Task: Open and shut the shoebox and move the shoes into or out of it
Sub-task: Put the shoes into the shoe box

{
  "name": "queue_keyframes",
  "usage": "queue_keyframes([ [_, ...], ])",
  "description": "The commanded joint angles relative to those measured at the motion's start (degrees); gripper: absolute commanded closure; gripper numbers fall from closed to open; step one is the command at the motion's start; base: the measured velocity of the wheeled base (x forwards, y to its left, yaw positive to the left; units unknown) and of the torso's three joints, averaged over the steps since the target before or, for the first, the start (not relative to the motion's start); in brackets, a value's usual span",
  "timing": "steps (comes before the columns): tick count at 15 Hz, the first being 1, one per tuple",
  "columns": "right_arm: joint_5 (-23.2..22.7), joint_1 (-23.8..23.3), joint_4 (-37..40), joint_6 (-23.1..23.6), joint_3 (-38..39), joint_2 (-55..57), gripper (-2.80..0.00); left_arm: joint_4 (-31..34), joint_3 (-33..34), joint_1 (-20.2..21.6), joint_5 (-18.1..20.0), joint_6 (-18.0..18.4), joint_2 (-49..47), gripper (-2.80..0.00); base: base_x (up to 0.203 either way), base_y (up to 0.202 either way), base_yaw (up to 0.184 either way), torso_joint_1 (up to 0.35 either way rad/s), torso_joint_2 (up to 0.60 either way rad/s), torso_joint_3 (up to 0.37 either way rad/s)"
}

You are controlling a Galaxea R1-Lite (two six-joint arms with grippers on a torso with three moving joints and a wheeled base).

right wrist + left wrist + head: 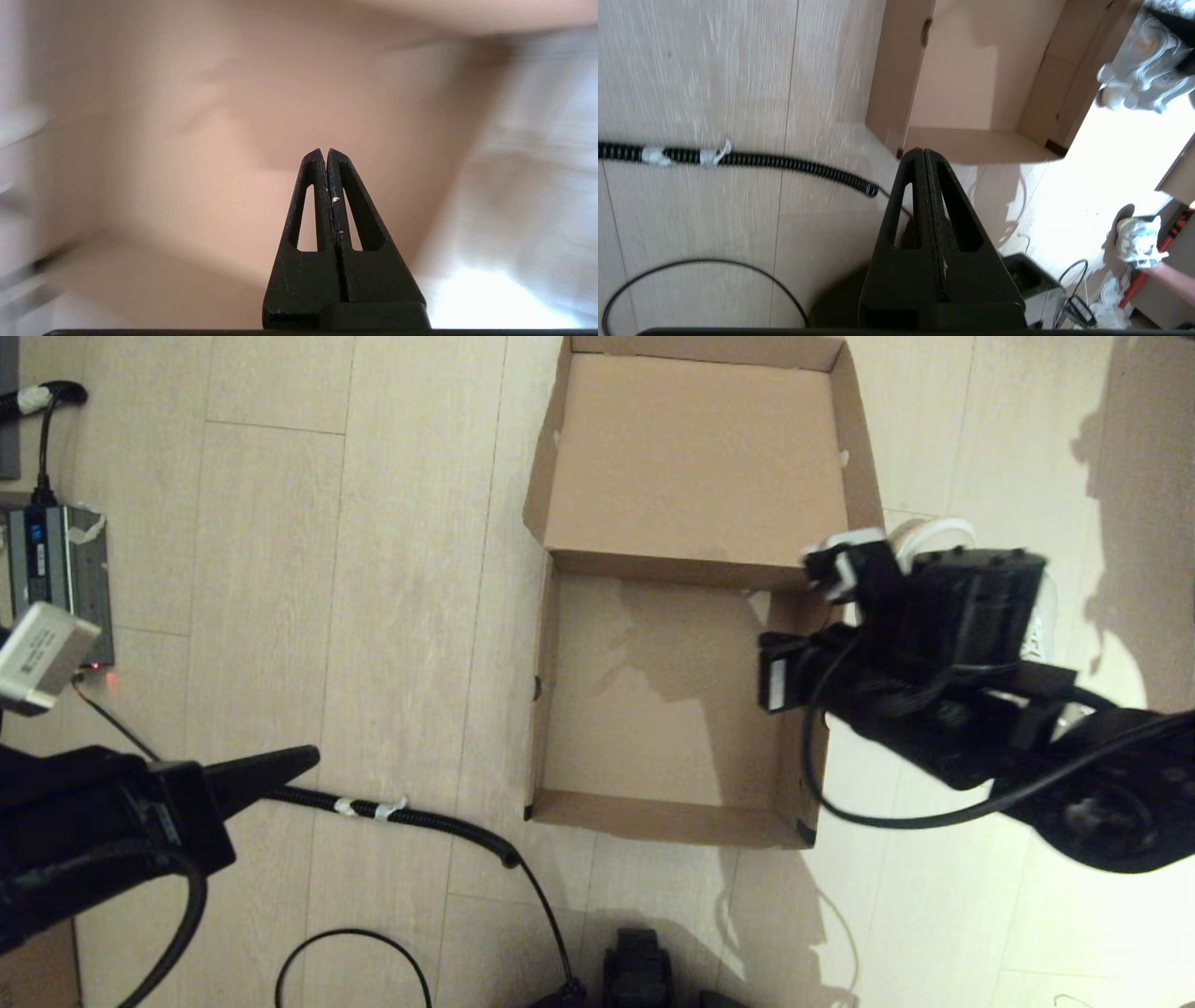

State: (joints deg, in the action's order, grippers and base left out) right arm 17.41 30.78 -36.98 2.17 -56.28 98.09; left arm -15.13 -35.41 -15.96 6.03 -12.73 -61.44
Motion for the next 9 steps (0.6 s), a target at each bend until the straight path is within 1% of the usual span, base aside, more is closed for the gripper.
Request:
queue_keyframes([
  [1, 0.6, -8.0, 2.2, 0.0, 2.2, -11.5, -2.8, -0.2, -0.3, -0.2, 0.3, -0.3, 0.0, 0.0, 0.0, 0.0, 0.0, 0.0, 0.0, 0.0],
  [2, 0.2, -14.2, 5.2, -0.1, 3.4, -14.3, -2.8, -0.2, -0.4, -0.5, 1.9, -0.4, -0.1, 0.0, 0.0, 0.0, 0.0, 0.0, 0.0, 0.0],
  [4, -2.3, -23.8, 11.7, -0.2, 4.5, -17.6, -2.8, -1.6, -0.6, -0.5, 5.6, -0.4, -0.7, 0.0, 0.0, 0.0, 0.0, 0.0, 0.0, 0.0],
  [5, -3.4, -27.4, 14.6, -0.6, 4.6, -18.3, -2.8, -2.5, -0.6, -0.5, 5.7, -0.4, -0.9, 0.0, 0.0, 0.0, 0.0, 0.0, 0.0, 0.0],
  [7, -4.6, -30.5, 17.9, -4.8, 1.8, -17.8, -2.8, -2.7, -1.2, -0.5, 5.7, -0.5, -1.0, 0.0, 0.0, 0.0, 0.0, 0.0, 0.0, 0.0],
  [8, -4.3, -32.8, 22.4, -5.3, 0.5, -17.4, -2.8, -2.7, -1.5, -0.5, 5.7, -0.5, -1.0, 0.0, 0.0, 0.0, 0.0, 0.0, 0.0, 0.0],
  [9, -3.6, -34.0, 27.8, -5.7, -0.6, -17.3, -2.8, -2.7, -1.5, -0.5, 5.7, -0.5, -0.8, 0.0, 0.0, 0.0, 0.0, 0.0, 0.0, 0.0],
])
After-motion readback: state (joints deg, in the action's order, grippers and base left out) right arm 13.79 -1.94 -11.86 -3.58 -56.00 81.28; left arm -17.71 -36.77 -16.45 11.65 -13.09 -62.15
